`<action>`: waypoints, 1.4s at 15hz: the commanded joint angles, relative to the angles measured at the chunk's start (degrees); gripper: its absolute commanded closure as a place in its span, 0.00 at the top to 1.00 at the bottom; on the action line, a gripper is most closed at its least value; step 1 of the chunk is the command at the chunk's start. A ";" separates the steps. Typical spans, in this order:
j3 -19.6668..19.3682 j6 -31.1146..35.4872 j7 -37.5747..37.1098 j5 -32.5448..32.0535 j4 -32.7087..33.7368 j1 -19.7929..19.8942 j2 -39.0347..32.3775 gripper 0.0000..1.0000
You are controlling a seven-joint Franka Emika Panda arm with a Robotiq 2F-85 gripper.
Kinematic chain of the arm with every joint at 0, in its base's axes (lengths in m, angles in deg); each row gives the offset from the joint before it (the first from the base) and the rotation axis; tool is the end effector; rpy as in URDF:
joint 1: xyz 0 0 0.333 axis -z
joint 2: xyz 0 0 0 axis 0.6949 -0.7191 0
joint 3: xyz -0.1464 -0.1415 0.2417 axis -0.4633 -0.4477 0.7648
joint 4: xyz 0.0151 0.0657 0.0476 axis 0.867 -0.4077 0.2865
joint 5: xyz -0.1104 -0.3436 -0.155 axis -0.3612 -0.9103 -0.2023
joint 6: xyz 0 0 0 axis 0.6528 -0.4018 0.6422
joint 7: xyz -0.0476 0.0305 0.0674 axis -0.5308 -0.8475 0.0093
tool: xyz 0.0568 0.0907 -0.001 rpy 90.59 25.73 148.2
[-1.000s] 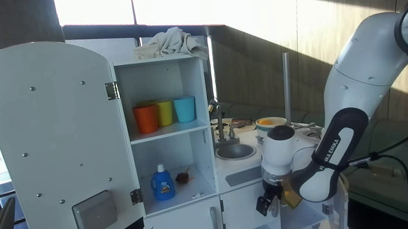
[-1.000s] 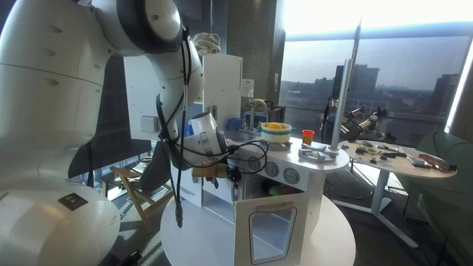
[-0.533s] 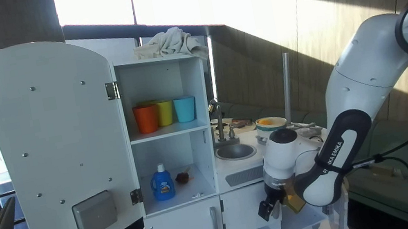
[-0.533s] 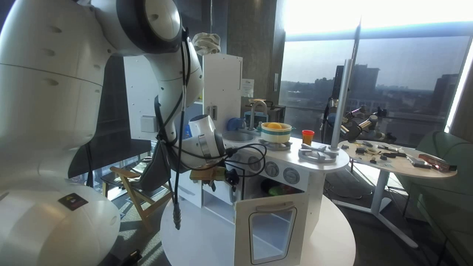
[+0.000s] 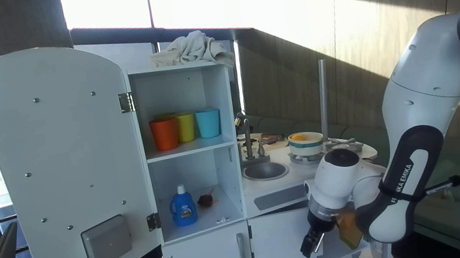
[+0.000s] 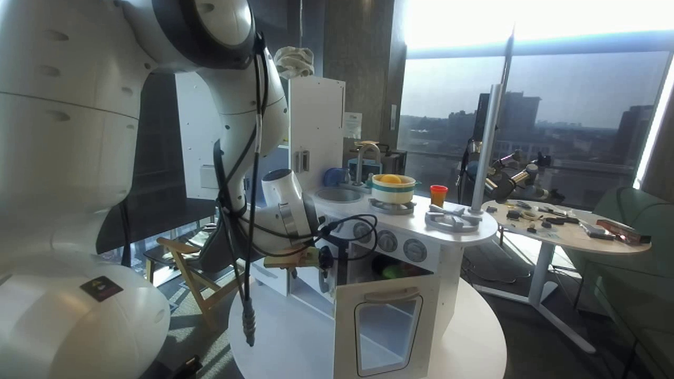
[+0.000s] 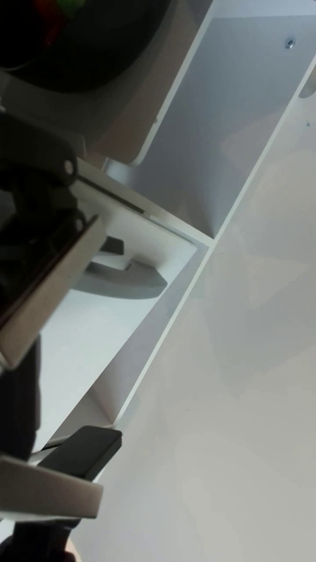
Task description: Close the door to the bottom left compartment open the door to the middle compartment
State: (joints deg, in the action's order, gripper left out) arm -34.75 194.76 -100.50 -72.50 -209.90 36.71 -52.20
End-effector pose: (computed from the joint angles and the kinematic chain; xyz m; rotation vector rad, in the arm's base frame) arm 0.4699 0.0541 0.2255 2.9012 0.5931 0.5601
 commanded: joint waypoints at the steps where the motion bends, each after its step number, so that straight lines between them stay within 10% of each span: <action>1: 0.55 1.04 1.98 -1.57 -4.49 0.33 3.46 1.00; 10: 6.13 -19.70 11.70 7.37 -9.08 0.70 7.45 1.00; 21: 6.57 -33.89 12.36 44.83 -2.68 5.67 16.92 1.00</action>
State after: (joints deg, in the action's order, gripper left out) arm -28.29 166.09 -88.08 -33.86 -213.98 40.45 -39.39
